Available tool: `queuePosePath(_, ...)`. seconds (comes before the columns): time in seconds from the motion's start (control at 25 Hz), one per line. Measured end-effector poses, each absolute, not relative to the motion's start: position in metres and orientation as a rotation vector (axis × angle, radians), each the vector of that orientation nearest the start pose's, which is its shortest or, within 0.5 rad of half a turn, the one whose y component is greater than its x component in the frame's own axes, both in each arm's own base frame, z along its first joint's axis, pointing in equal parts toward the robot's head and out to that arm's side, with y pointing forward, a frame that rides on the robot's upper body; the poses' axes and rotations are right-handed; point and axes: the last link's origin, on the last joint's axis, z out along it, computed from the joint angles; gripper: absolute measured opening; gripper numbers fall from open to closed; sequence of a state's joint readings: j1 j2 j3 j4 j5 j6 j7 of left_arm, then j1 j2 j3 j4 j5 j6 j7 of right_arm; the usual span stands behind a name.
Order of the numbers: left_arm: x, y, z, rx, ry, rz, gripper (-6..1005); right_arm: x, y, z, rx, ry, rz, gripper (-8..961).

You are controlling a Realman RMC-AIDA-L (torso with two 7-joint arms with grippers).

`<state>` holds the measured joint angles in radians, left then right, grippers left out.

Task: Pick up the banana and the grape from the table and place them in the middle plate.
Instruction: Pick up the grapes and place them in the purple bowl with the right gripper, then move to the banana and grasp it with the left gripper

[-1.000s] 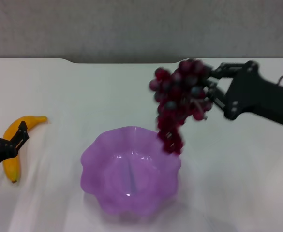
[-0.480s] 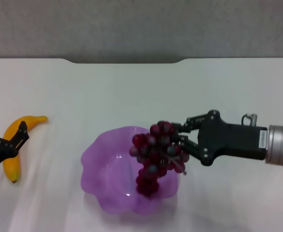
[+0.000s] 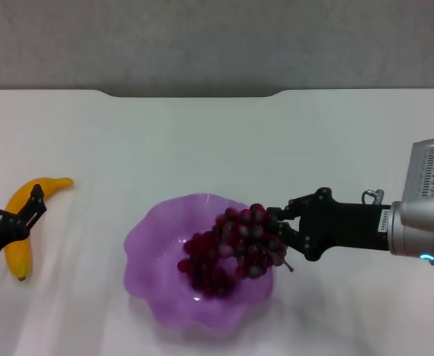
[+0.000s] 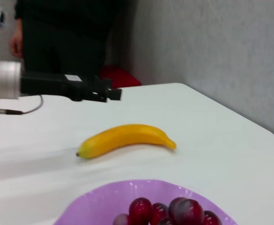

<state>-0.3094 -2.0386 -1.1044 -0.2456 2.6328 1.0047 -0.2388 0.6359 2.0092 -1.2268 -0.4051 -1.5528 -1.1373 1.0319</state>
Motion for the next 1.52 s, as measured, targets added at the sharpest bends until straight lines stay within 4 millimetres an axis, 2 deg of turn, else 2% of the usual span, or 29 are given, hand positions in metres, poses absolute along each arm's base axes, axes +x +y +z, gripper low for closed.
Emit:
queuePosePath(0.4, -0.367, 0.307, -0.011, -1.634, -0.694, -0.591, 891, 0.249, 0.375, -0.051, -2.686, 0.272, 0.434, 153)
queuePosePath(0.64, -0.366, 0.308, -0.012, -1.634, -0.695, -0.592, 890, 0.245, 0.378, -0.055, -2.698, 0.305, 0.439, 226)
queuePosePath(0.84, -0.366, 0.308, -0.012, -1.636, -0.693, -0.593, 891, 0.244, 0.379, -0.057, -2.701, 0.328, 0.429, 456)
queuePosePath(1.08, -0.367, 0.307, -0.012, -1.632, -0.697, -0.591, 891, 0.242, 0.384, -0.055, -2.678, 0.327, 0.430, 577)
queuePosePath(1.28, -0.368, 0.306, -0.012, -1.631, -0.699, -0.586, 891, 0.231, 0.391, -0.045, -2.641, 0.285, 0.494, 678)
queuePosePath(1.48, -0.369, 0.306, -0.012, -1.632, -0.700, -0.583, 890, 0.235, 0.390, -0.031, -2.594, 0.255, 0.507, 645)
queuePosePath(1.52, -0.369, 0.305, -0.011, -1.631, -0.700, -0.582, 890, 0.238, 0.390, -0.028, -2.576, 0.259, 0.509, 583)
